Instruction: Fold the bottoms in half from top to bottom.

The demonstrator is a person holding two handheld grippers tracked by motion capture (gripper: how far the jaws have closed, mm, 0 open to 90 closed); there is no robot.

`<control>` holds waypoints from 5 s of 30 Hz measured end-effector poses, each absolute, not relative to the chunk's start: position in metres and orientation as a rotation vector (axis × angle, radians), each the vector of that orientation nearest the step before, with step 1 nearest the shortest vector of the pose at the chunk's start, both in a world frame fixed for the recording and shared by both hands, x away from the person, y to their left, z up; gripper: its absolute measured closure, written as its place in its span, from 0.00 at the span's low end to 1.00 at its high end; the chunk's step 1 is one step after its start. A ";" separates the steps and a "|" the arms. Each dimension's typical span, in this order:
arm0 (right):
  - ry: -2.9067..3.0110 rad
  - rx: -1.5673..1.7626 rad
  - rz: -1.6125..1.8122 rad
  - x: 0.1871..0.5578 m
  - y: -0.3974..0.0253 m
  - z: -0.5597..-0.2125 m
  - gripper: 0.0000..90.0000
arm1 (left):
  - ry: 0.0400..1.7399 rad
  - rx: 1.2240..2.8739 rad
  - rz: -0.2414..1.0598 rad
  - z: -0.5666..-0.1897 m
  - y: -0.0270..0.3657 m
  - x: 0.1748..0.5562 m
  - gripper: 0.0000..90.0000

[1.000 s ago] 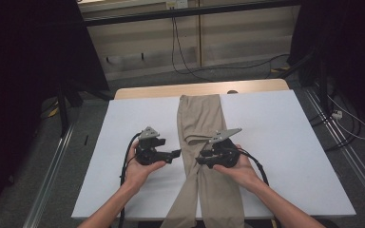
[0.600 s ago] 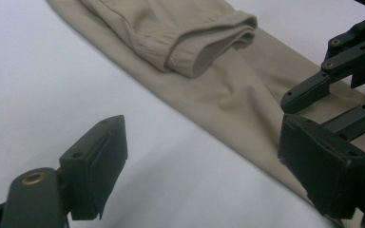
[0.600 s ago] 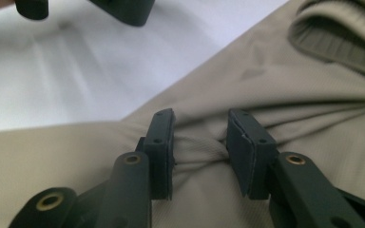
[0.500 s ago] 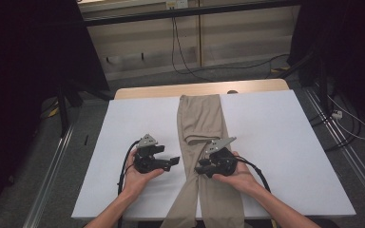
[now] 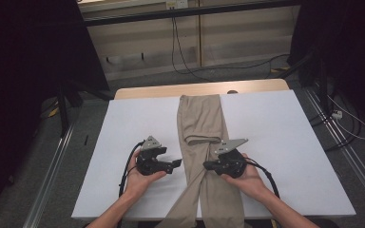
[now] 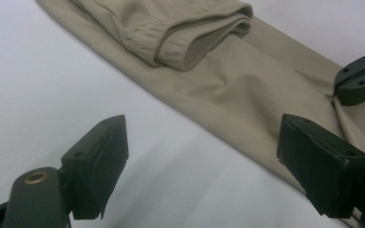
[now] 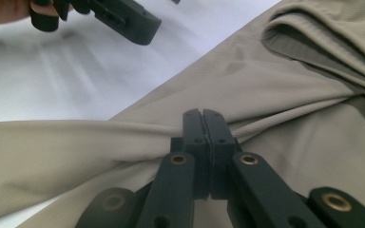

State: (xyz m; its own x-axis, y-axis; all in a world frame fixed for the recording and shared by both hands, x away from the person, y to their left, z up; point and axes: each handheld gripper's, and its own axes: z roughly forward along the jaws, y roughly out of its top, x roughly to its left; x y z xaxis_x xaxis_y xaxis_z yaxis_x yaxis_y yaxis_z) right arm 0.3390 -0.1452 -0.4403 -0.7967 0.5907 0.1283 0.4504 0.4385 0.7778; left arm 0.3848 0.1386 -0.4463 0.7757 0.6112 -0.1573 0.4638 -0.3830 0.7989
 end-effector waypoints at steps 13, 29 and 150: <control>2.452 1.016 1.313 0.314 -0.191 -0.432 1.00 | 0.712 2.099 0.114 -0.446 0.117 0.373 0.51; 2.448 1.099 1.182 0.288 -0.224 -0.444 0.97 | 0.501 2.218 -0.028 -0.449 0.076 0.327 0.60; 2.309 1.006 1.290 0.357 -0.202 -0.409 0.95 | 0.613 2.092 0.167 -0.409 0.068 0.390 0.94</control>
